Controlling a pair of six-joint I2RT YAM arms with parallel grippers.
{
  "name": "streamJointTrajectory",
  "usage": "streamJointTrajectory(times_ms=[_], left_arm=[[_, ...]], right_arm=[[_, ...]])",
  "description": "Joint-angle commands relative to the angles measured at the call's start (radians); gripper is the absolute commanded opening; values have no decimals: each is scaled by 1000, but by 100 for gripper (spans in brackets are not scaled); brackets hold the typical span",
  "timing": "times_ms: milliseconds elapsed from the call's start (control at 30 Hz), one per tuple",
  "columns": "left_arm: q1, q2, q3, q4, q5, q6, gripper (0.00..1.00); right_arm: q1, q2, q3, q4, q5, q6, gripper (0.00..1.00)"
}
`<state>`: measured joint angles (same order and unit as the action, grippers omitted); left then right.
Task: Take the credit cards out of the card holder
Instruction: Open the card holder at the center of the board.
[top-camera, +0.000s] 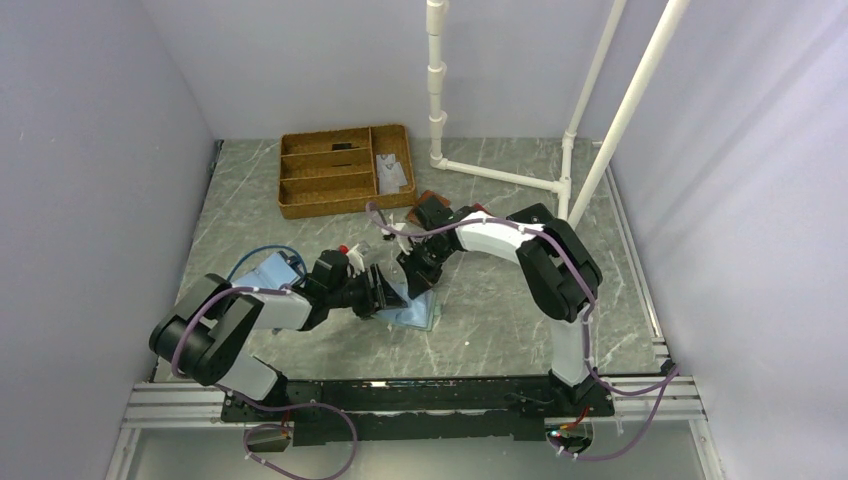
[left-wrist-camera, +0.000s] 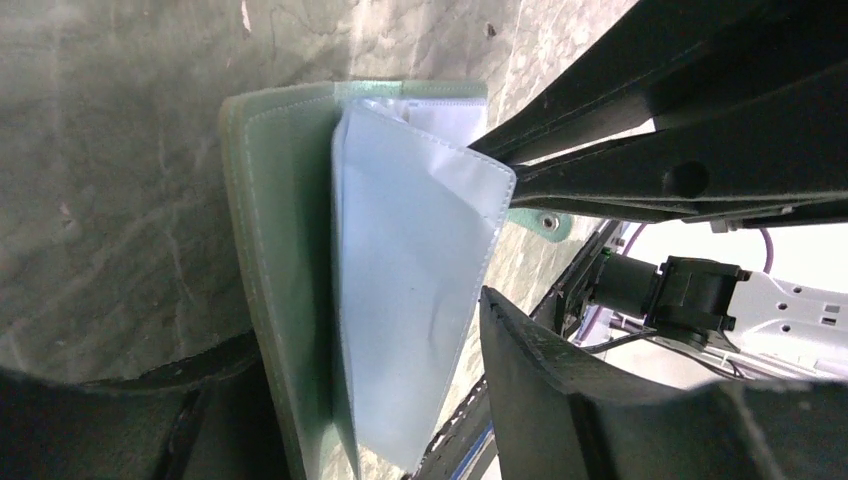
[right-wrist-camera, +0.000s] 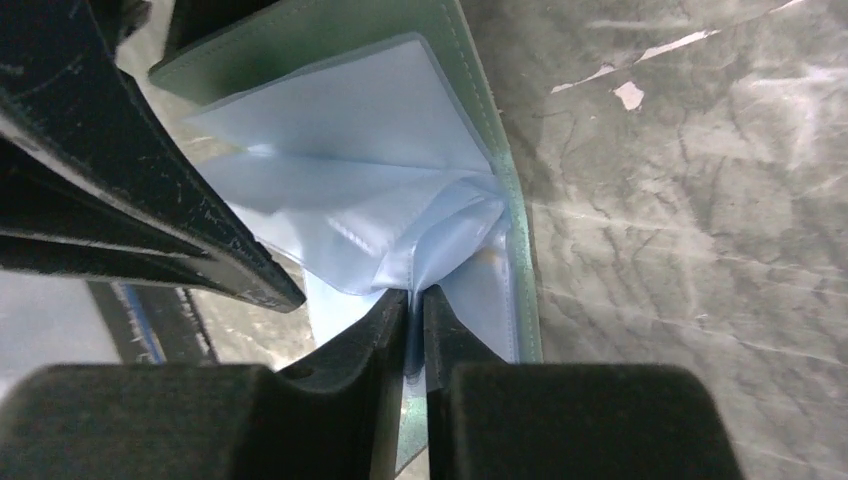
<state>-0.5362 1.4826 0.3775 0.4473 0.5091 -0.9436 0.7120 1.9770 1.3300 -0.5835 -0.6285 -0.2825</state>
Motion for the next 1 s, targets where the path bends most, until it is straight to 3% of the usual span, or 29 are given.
streamJointTrajectory(times_ms=[0, 367, 767, 967], left_arm=[[3, 37, -2, 0, -10, 37, 62], [2, -19, -7, 7, 32, 70, 76], [-9, -8, 19, -36, 56, 103, 77], [-24, 5, 51, -78, 36, 116, 77]], right_arm=[[-31, 23, 46, -33, -231, 72, 17], [-43, 60, 25, 38, -355, 215, 35], [-66, 66, -59, 268, -413, 562, 47], [-68, 77, -90, 384, -531, 688, 52]])
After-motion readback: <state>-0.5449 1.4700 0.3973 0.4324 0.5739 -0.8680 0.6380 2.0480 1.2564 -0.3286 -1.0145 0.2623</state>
